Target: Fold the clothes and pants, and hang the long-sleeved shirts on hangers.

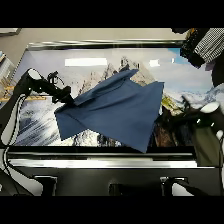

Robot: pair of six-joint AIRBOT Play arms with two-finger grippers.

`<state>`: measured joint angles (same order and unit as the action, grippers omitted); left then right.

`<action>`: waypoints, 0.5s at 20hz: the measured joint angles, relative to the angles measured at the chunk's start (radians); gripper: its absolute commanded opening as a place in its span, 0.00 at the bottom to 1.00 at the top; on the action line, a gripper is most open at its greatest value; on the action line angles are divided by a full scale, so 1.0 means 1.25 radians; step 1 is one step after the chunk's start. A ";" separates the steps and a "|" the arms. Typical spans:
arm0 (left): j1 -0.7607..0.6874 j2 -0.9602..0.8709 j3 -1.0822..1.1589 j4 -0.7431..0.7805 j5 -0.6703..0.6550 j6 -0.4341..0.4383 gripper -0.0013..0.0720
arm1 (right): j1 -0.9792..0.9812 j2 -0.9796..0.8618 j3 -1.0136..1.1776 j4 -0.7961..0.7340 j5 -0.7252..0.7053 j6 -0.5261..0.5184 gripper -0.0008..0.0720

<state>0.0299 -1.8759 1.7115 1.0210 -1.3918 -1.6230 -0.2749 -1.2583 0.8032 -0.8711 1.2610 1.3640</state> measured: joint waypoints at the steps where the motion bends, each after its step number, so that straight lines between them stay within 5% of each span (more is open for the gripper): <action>1: 0.000 0.000 0.000 0.000 -0.002 0.000 0.04 | 0.014 0.024 -0.060 0.001 -0.018 -0.004 0.63; 10: 0.000 0.000 0.000 0.000 -0.002 0.000 0.04 | 0.049 0.092 -0.291 0.050 -0.074 -0.032 0.63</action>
<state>0.0299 -1.8759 1.7115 1.0214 -1.3949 -1.6226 -0.2138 -1.1439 0.4397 -0.8085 1.1683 1.3239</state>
